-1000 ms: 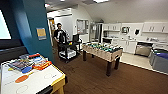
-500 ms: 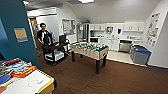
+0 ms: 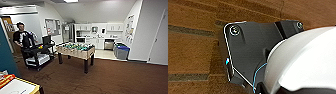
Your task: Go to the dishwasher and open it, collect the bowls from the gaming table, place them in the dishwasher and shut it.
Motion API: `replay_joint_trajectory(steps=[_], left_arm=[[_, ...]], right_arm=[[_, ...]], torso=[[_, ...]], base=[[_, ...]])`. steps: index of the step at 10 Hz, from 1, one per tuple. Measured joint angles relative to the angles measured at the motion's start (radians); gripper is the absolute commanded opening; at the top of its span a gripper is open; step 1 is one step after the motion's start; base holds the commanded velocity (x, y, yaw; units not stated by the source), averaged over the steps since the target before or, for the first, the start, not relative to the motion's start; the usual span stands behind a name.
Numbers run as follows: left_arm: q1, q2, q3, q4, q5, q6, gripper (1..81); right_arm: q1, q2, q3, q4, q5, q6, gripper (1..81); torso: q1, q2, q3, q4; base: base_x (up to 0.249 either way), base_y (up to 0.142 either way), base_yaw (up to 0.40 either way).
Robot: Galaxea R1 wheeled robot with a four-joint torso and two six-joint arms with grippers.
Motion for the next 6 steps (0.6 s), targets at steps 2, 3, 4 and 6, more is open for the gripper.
replay_joint_trajectory(steps=[2,3,4,6], left_arm=[[0.000,0.002,-0.014,0.000,0.000,0.000,1.0],[0.000,0.003,-0.022,0.000,0.000,0.000,1.0],[0.000,0.003,-0.023,0.000,0.000,0.000,1.0],[0.000,0.011,-0.024,0.000,-0.001,0.000,1.0]], right_arm=[[0.000,0.002,0.000,0.000,0.000,0.000,1.0],[0.000,0.003,0.000,0.000,0.000,0.000,1.0],[0.000,0.003,0.000,0.000,0.000,0.000,1.0],[0.000,0.005,0.000,0.000,0.000,0.000,1.0]], torso=[[0.000,0.000,0.000,0.000],[0.000,0.000,0.000,0.000],[0.000,0.000,0.000,0.000],[0.000,0.000,0.000,0.000]], base=[[0.000,0.000,-0.394],[0.000,0.000,-0.393],[0.000,0.000,-0.393],[0.000,0.000,-0.394]])
